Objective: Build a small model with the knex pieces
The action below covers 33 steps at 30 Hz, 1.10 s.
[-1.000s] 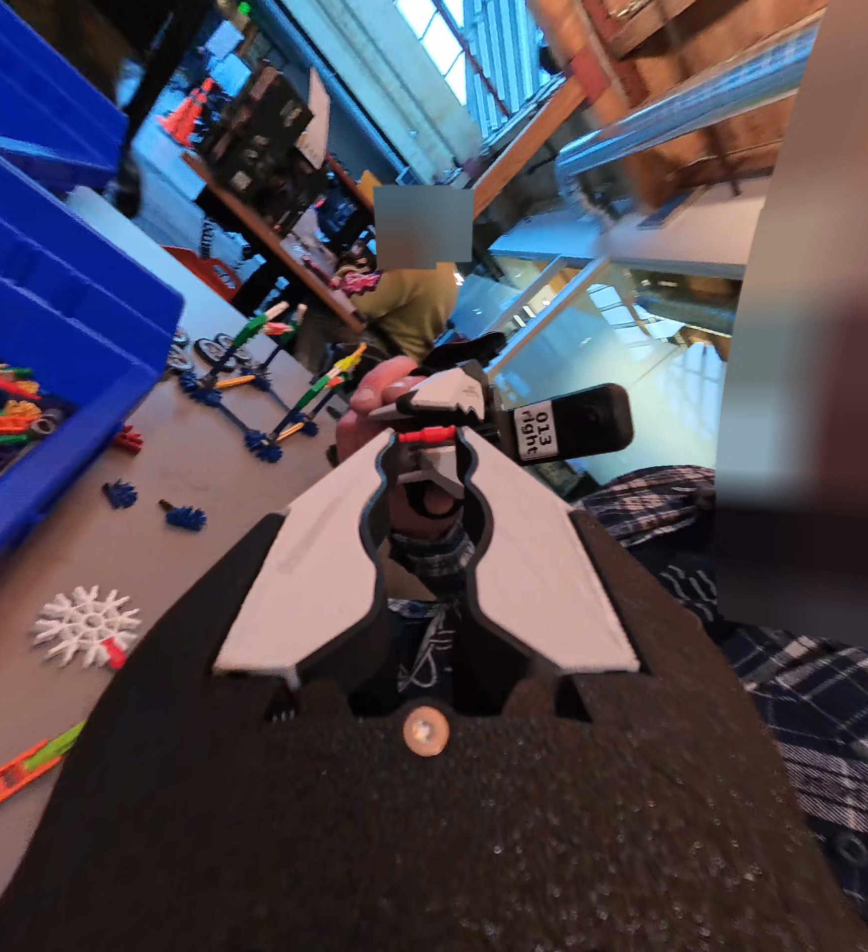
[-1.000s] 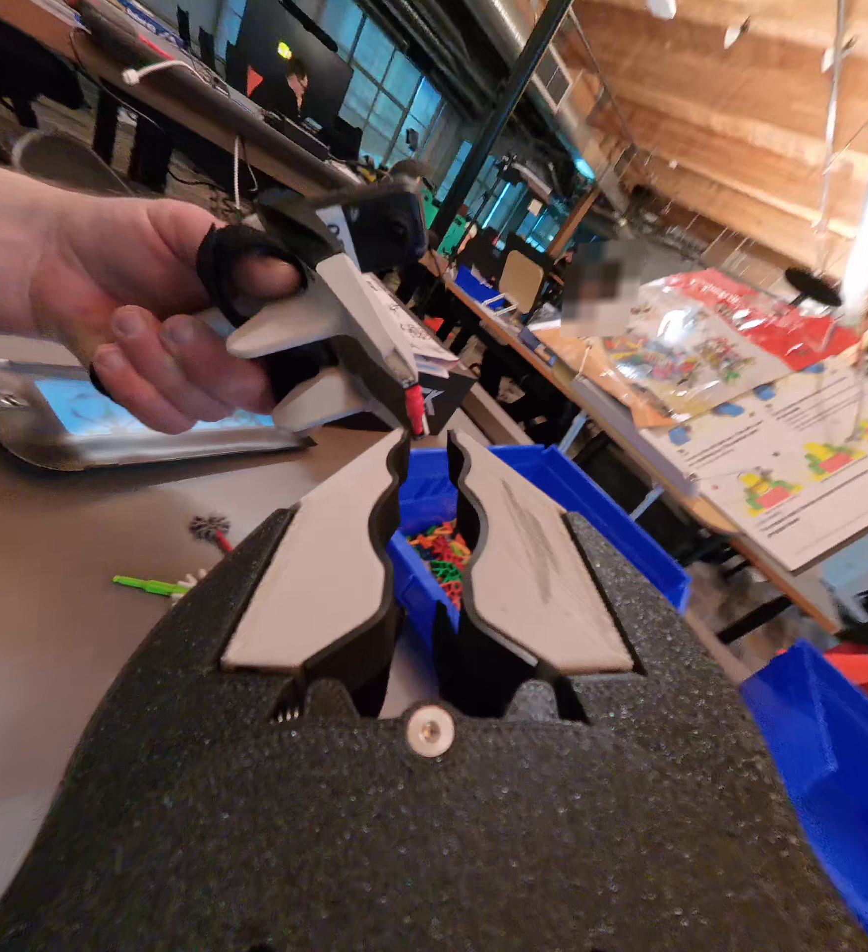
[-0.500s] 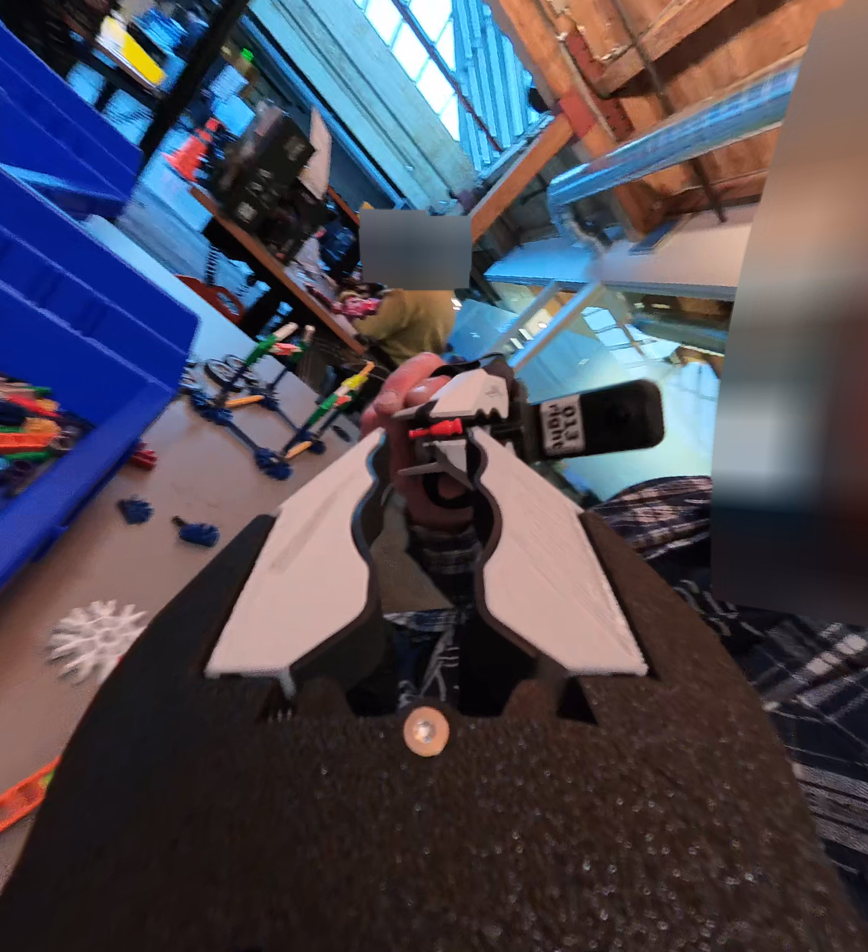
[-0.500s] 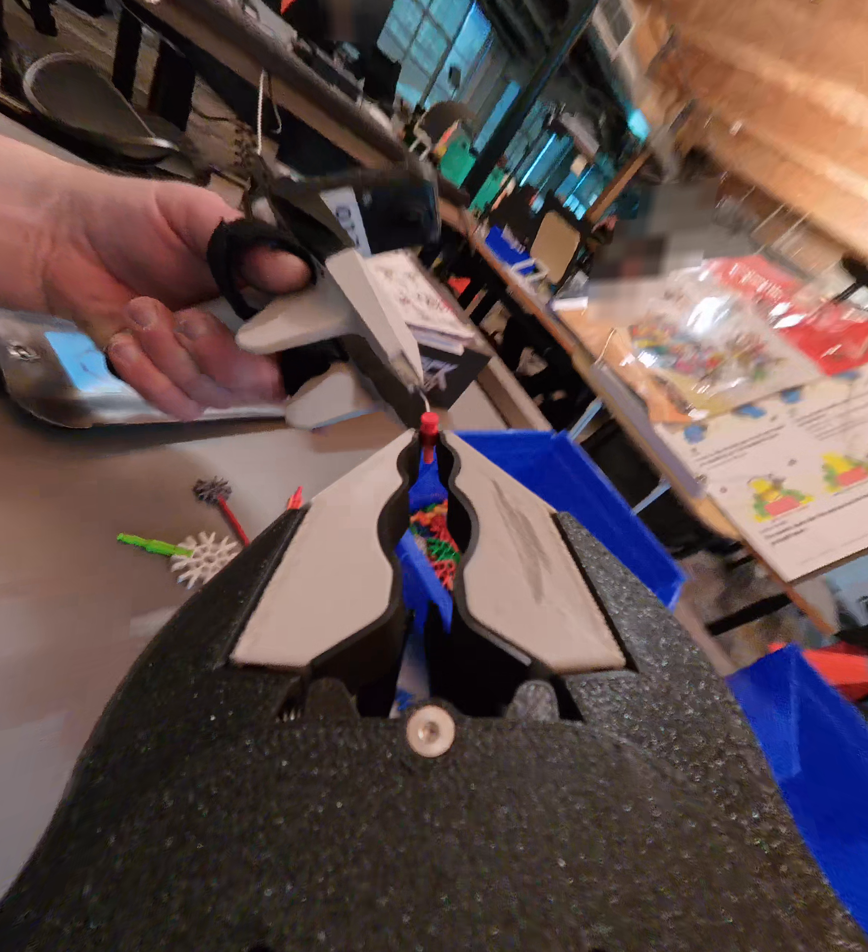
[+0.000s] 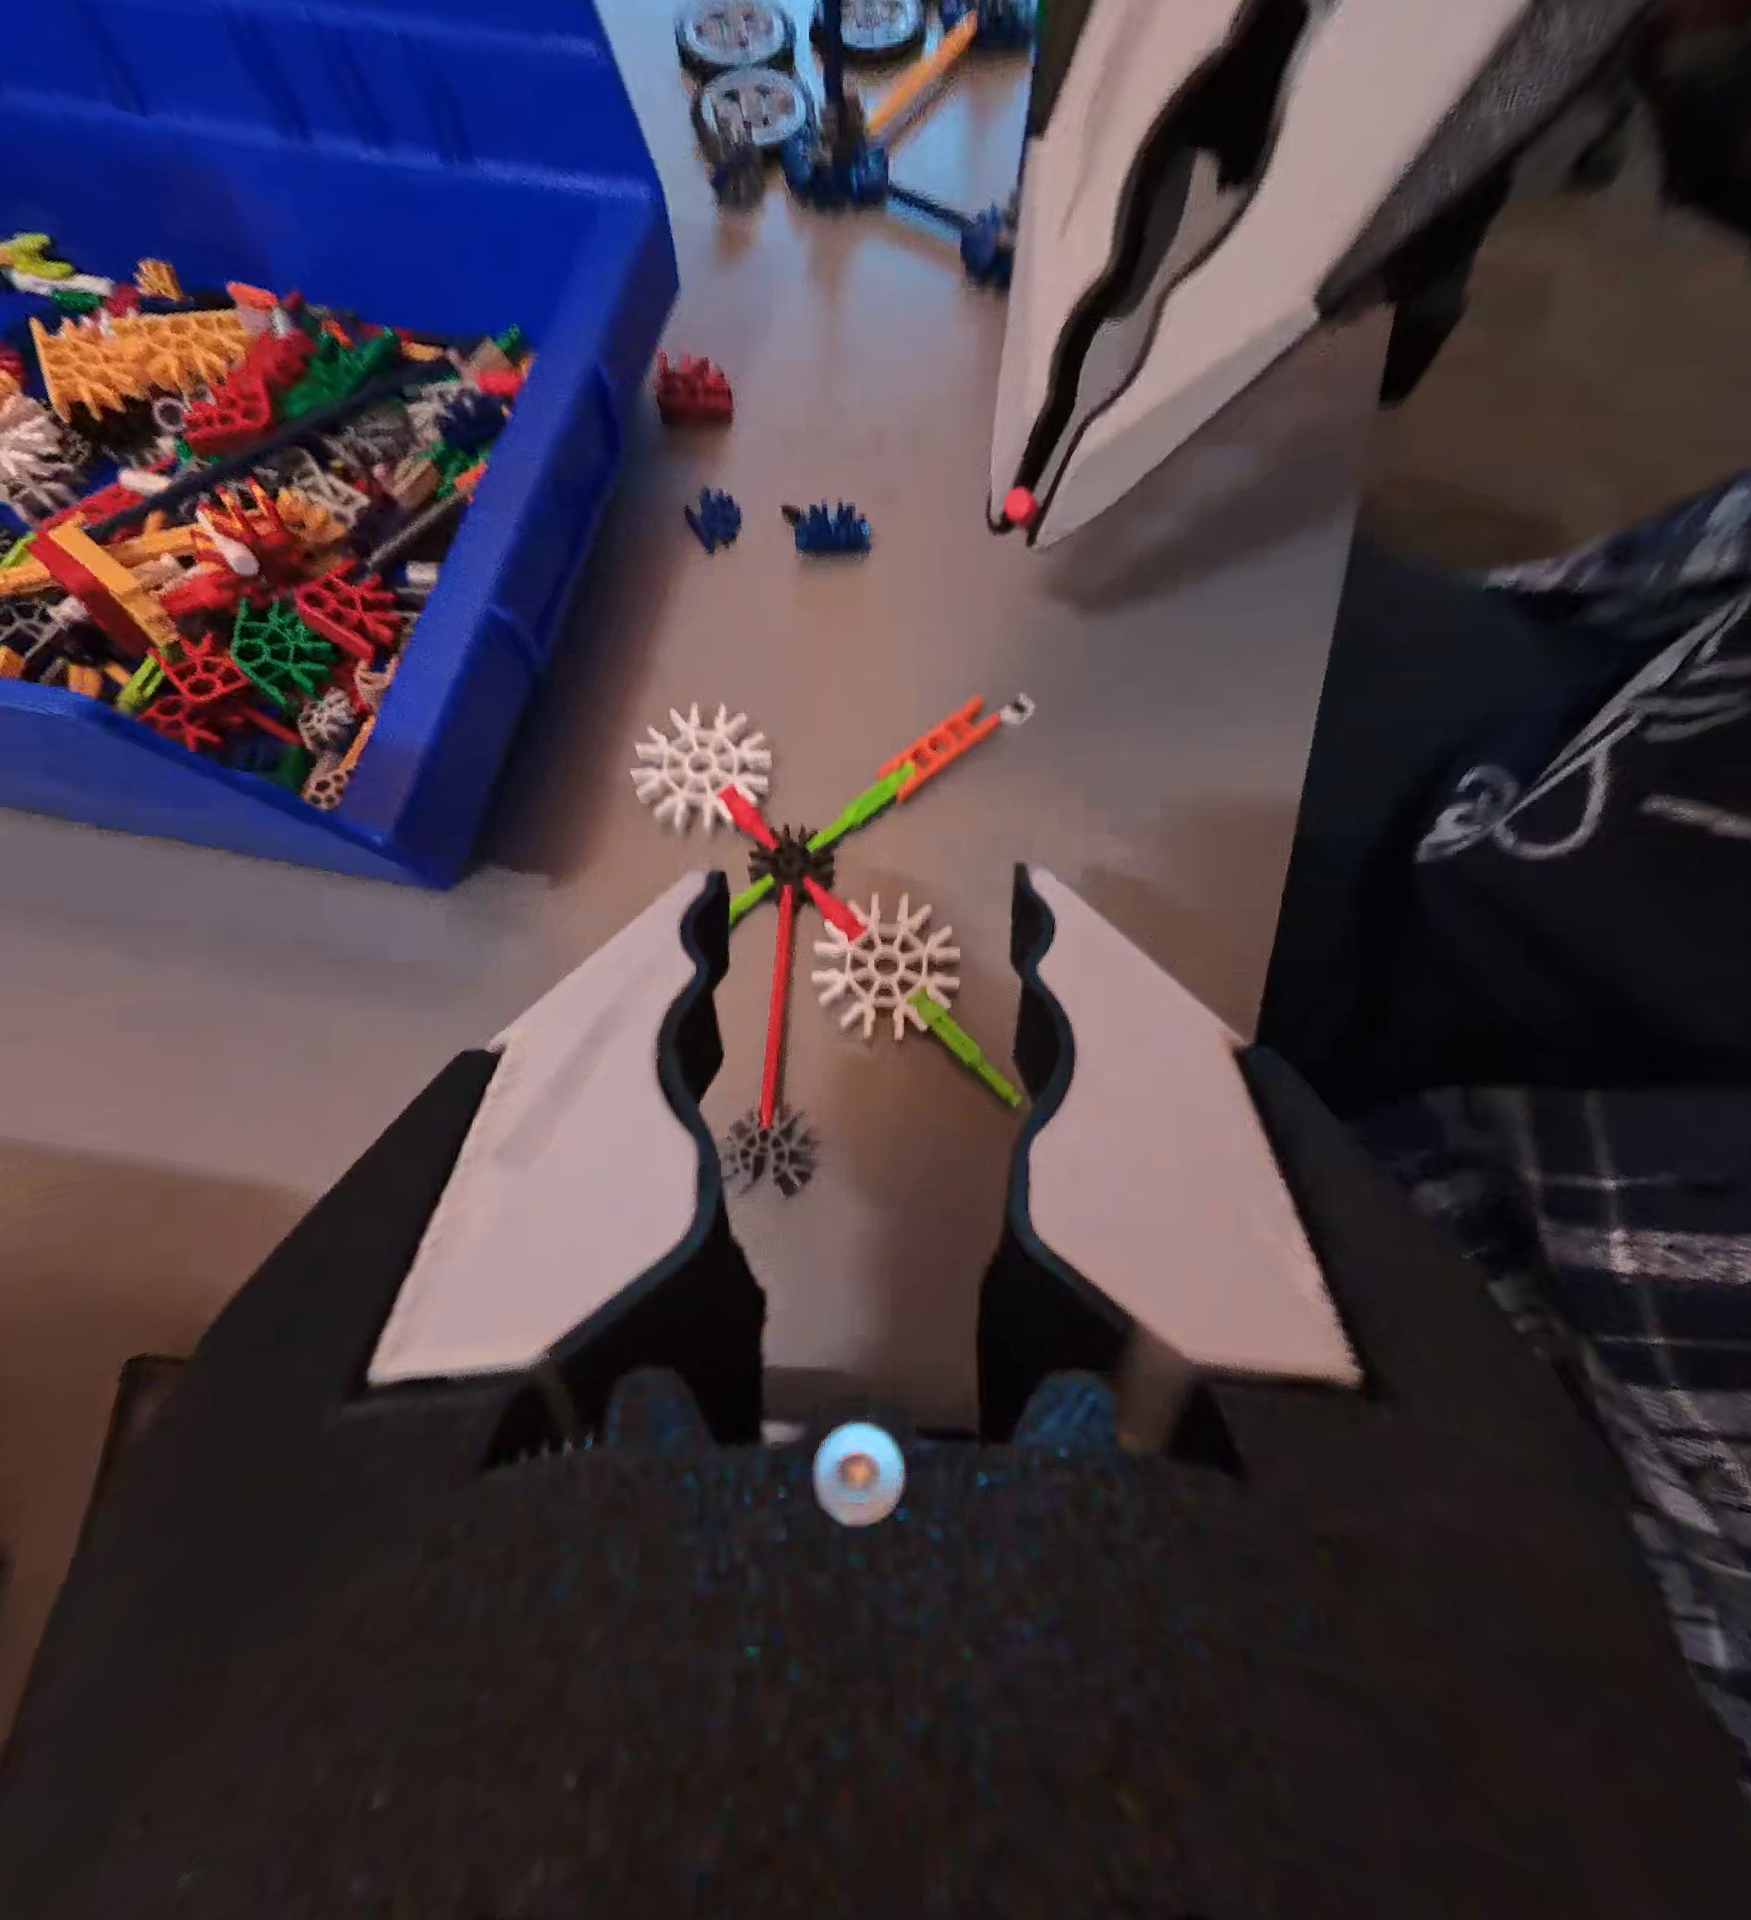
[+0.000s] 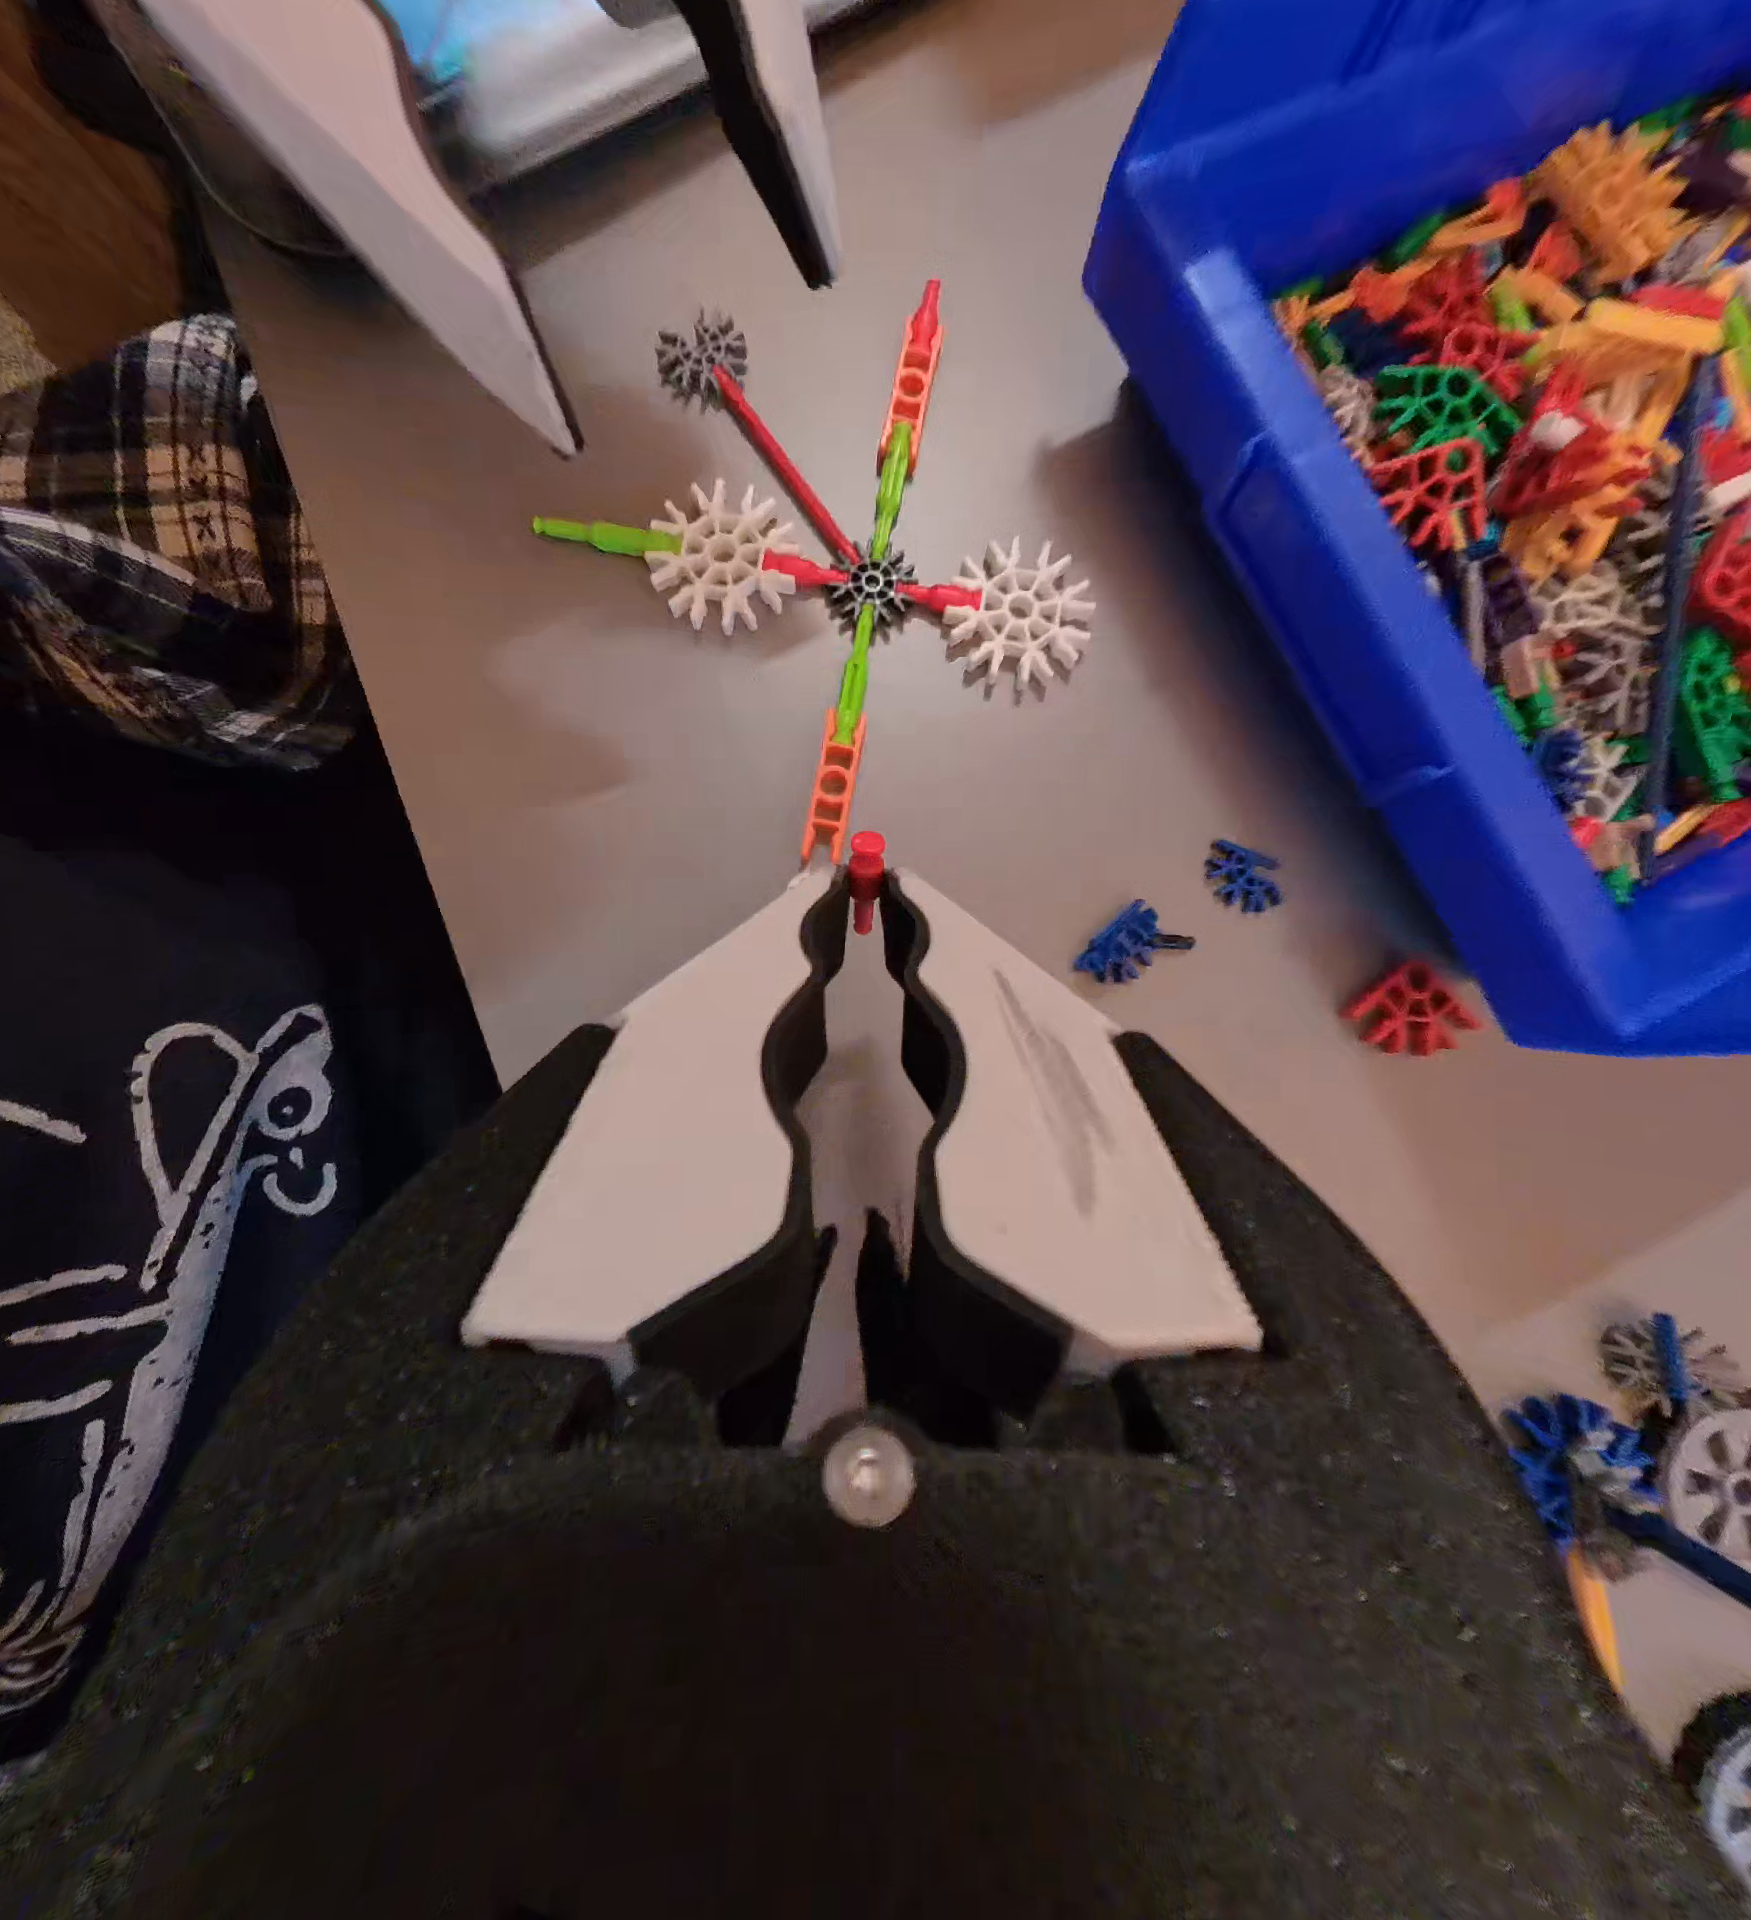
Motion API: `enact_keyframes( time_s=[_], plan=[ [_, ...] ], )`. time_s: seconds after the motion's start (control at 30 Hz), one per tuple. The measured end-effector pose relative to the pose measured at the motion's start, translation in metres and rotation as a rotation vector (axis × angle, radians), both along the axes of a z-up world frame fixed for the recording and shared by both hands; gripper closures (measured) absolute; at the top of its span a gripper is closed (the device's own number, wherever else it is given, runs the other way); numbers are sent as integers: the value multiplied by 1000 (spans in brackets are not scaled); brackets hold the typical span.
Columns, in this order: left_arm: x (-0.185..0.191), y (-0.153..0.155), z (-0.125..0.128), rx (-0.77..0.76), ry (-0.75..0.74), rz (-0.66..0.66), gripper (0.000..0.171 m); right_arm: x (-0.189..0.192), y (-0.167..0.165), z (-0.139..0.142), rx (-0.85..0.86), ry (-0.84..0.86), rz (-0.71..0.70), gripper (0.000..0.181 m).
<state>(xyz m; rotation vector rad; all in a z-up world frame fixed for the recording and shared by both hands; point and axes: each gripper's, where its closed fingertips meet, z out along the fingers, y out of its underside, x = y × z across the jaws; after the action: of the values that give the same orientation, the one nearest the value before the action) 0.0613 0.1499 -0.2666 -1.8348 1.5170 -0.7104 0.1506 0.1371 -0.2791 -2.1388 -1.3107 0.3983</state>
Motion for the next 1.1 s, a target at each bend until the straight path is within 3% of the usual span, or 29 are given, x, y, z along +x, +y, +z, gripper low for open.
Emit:
enact_keyframes(
  time_s=[0.47, 1.1],
  plan=[
    [17, -27, -46, 175, 173, -64, 116, -7, -11, -45, -272, -182, 28, 176],
    [21, -33, -56, 166, 190, -101, 119, -11, -5, -47, -322, -287, 28, 173]
  ],
)
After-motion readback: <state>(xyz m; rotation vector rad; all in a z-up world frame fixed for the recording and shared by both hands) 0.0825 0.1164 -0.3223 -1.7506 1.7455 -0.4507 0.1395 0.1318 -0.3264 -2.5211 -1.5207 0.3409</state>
